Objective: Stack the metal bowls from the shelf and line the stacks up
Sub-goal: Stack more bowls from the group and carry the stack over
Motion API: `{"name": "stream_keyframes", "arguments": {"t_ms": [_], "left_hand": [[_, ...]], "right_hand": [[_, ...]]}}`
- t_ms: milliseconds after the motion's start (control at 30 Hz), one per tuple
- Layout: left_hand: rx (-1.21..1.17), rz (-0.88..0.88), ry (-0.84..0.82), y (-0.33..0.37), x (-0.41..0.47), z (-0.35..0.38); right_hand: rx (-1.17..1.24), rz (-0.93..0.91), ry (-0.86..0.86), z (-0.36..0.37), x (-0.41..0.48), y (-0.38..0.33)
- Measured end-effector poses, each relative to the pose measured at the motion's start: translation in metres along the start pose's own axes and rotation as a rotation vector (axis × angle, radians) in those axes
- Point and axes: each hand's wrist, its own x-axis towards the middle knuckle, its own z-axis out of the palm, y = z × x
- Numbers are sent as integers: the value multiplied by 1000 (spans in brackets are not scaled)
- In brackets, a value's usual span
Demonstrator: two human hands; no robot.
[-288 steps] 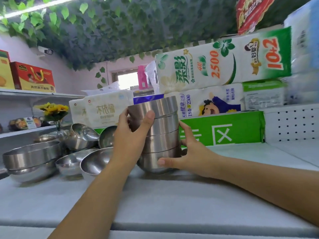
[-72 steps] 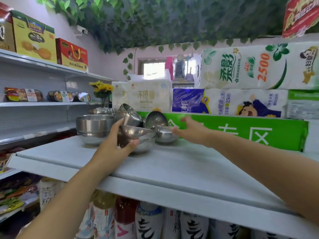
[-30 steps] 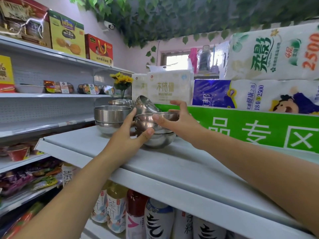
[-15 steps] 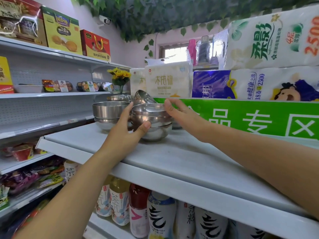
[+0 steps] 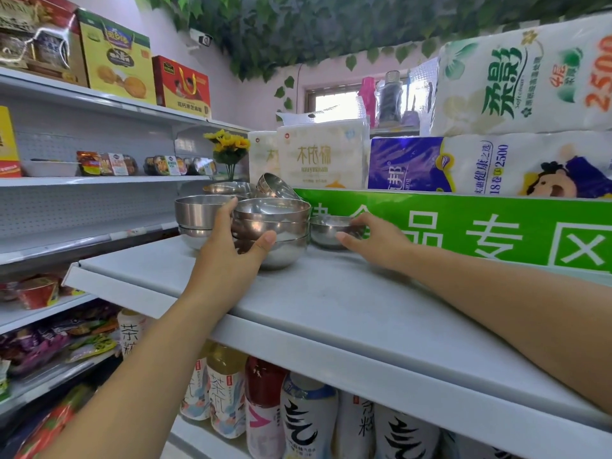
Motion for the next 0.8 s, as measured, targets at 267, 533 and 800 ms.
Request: {"name": "stream_keyframes", "arguments": {"t_ms": [267,533,800], "left_hand": [[-17,-4,-1,2,0,-1],[-44,-11,-1,3,0,0],[-118,6,-88,9,-6,0]], "right_hand": [[121,22,157,-3,3,1],[470,-81,294,-23,-7,-28],[654,-281,124,-27,-25,-58]]}}
